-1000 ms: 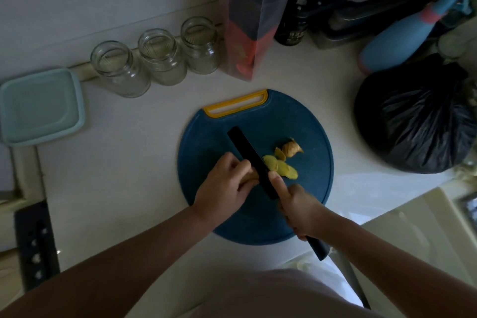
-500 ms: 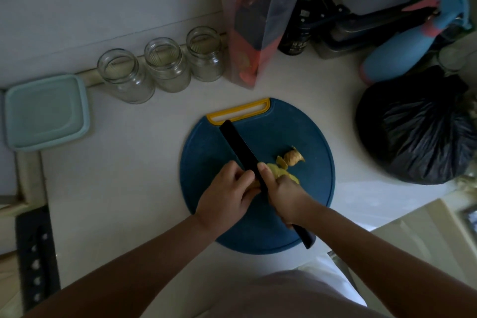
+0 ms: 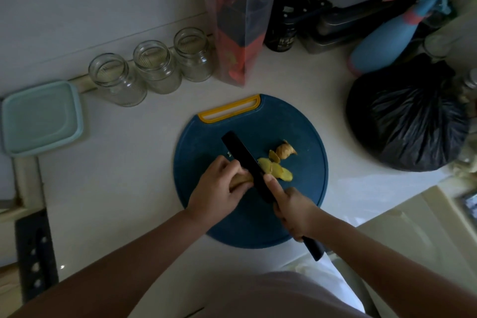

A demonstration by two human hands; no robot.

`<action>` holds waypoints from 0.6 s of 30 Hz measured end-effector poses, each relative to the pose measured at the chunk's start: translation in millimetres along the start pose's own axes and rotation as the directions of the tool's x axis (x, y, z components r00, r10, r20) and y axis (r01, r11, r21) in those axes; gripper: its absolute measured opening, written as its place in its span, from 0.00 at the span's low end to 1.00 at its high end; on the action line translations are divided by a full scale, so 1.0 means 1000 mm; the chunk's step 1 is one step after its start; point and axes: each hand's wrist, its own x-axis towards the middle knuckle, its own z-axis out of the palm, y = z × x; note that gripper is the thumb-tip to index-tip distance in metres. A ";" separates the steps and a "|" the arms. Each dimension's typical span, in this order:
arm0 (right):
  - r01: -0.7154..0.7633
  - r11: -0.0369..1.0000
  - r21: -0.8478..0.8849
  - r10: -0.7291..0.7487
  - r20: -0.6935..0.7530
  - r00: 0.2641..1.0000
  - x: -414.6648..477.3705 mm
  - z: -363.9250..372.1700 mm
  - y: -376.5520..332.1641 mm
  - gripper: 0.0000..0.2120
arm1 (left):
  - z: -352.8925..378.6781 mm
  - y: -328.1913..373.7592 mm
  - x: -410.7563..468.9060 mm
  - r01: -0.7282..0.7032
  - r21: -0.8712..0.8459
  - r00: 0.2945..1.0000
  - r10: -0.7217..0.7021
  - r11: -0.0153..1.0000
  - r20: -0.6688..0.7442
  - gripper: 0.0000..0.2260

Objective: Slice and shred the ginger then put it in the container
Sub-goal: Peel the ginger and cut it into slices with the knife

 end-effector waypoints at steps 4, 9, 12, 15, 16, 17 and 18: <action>-0.004 1.000 -0.014 0.004 -0.067 0.998 0.003 0.001 -0.006 0.17 | 0.003 0.000 0.002 -0.013 0.036 1.000 0.014 0.999 -0.016 0.12; -0.004 0.997 -0.077 -0.004 -0.106 0.994 0.000 0.005 -0.010 0.26 | 0.005 -0.001 0.001 -0.059 0.083 0.998 0.061 0.995 -0.018 0.11; -0.006 0.993 -0.115 -0.005 -0.097 0.995 0.000 0.005 -0.014 0.22 | 0.005 -0.002 0.002 -0.070 0.100 0.997 0.072 0.993 -0.017 0.10; -0.042 0.994 -0.101 0.034 -0.079 0.996 0.002 0.005 -0.016 0.28 | 0.004 -0.005 0.001 -0.079 0.121 0.996 0.082 0.990 -0.020 0.10; -0.060 0.993 -0.100 0.052 -0.082 0.995 0.002 0.005 -0.016 0.29 | 0.004 -0.005 0.000 -0.084 0.121 0.996 0.087 0.989 -0.020 0.10; -0.071 0.992 -0.103 0.063 -0.080 0.995 0.002 0.005 -0.016 0.29 | 0.005 -0.006 0.001 -0.089 0.119 0.996 0.091 0.989 -0.016 0.10; -0.078 0.992 -0.101 0.071 -0.073 0.995 0.001 0.004 -0.017 0.29 | 0.006 -0.005 0.001 -0.091 0.122 0.996 0.093 0.988 -0.013 0.10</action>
